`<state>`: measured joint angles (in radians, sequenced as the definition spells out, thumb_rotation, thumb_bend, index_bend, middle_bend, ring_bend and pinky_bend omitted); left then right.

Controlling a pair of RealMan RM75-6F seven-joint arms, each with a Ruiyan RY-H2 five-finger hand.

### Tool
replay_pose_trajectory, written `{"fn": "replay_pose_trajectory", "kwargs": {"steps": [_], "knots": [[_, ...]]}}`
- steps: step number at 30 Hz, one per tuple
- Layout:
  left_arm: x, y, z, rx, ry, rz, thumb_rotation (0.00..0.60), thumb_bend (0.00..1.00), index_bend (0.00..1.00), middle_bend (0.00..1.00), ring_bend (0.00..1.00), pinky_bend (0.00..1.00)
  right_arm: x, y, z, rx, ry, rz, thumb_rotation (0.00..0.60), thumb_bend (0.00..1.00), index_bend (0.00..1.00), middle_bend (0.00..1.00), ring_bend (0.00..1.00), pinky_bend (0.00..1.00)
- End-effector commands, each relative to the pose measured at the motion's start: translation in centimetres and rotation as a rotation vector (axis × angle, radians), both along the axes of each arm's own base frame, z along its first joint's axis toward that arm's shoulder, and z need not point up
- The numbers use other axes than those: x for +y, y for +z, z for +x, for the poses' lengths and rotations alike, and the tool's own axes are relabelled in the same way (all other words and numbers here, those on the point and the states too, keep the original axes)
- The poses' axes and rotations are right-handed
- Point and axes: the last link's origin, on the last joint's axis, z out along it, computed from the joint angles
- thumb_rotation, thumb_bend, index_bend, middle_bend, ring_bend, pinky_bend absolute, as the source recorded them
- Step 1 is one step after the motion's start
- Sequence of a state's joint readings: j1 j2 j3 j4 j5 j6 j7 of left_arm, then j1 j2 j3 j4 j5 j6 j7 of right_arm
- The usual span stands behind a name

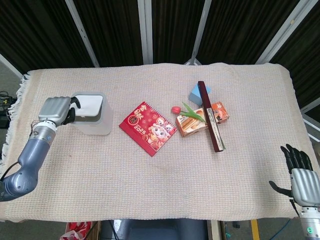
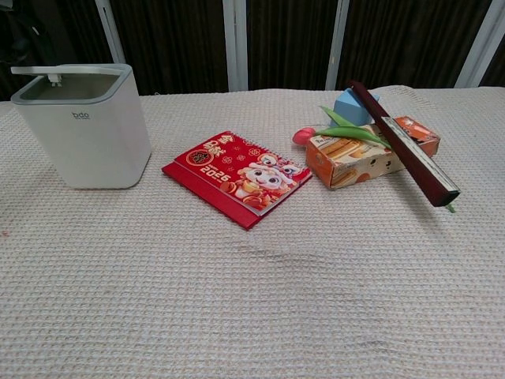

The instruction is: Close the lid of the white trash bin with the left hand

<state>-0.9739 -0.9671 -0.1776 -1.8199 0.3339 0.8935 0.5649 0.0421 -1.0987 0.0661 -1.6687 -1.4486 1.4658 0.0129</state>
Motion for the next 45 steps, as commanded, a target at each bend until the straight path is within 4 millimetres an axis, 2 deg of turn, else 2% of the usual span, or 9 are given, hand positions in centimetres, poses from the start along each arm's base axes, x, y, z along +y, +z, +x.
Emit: {"fn": "replay_pose_trajectory", "kwargs": {"steps": [1, 8, 16, 32, 38, 42, 44, 45], "knots": [[-0.4, -0.5, -0.1, -0.002, -0.006, -0.011, 0.600, 0.74, 0.40, 1.00, 0.94, 0.98, 0.0, 0.0, 0.0, 0.000, 0.001, -0.001, 0.600, 0.19, 0.00, 0.00, 0.00, 0.00], [-0.8, -1.3, -0.3, 0.001, -0.026, -0.023, 0.600, 0.74, 0.39, 1.00, 0.94, 0.98, 0.1, 0.1, 0.0, 0.001, 0.003, 0.000, 0.600, 0.19, 0.00, 0.00, 0.00, 0.00], [-1.2, -2.3, -0.6, 0.006, -0.041, -0.034, 0.600, 0.74, 0.31, 1.00, 0.94, 0.98, 0.2, 0.1, 0.0, -0.002, 0.003, -0.001, 0.600, 0.19, 0.00, 0.00, 0.00, 0.00], [-1.8, -3.5, -1.2, 0.011, -0.034, -0.062, 0.600, 0.74, 0.32, 1.00, 0.94, 0.98, 0.4, 0.3, 0.0, -0.001, 0.005, -0.008, 0.600, 0.19, 0.00, 0.00, 0.00, 0.00], [-1.7, -3.2, -0.7, -0.002, -0.042, -0.048, 0.600, 0.74, 0.28, 1.00, 0.94, 0.98, 0.4, 0.4, 0.0, -0.003, 0.004, -0.009, 0.600, 0.19, 0.00, 0.00, 0.00, 0.00], [-1.6, -1.9, 0.5, -0.054, -0.072, 0.001, 0.600, 0.72, 0.25, 1.00, 0.93, 0.98, 0.4, 0.4, 0.0, 0.000, 0.006, -0.010, 0.600, 0.19, 0.00, 0.00, 0.00, 0.00], [-1.8, -1.0, 1.1, -0.066, -0.102, 0.033, 0.600, 0.67, 0.22, 0.98, 0.92, 0.98, 0.4, 0.4, 0.0, 0.002, 0.008, -0.011, 0.600, 0.19, 0.00, 0.00, 0.00, 0.00], [-1.8, -0.5, 1.4, -0.073, -0.120, 0.055, 0.600, 0.61, 0.19, 0.96, 0.90, 0.97, 0.4, 0.5, 0.0, 0.003, 0.008, -0.013, 0.600, 0.19, 0.00, 0.00, 0.00, 0.00]]}}
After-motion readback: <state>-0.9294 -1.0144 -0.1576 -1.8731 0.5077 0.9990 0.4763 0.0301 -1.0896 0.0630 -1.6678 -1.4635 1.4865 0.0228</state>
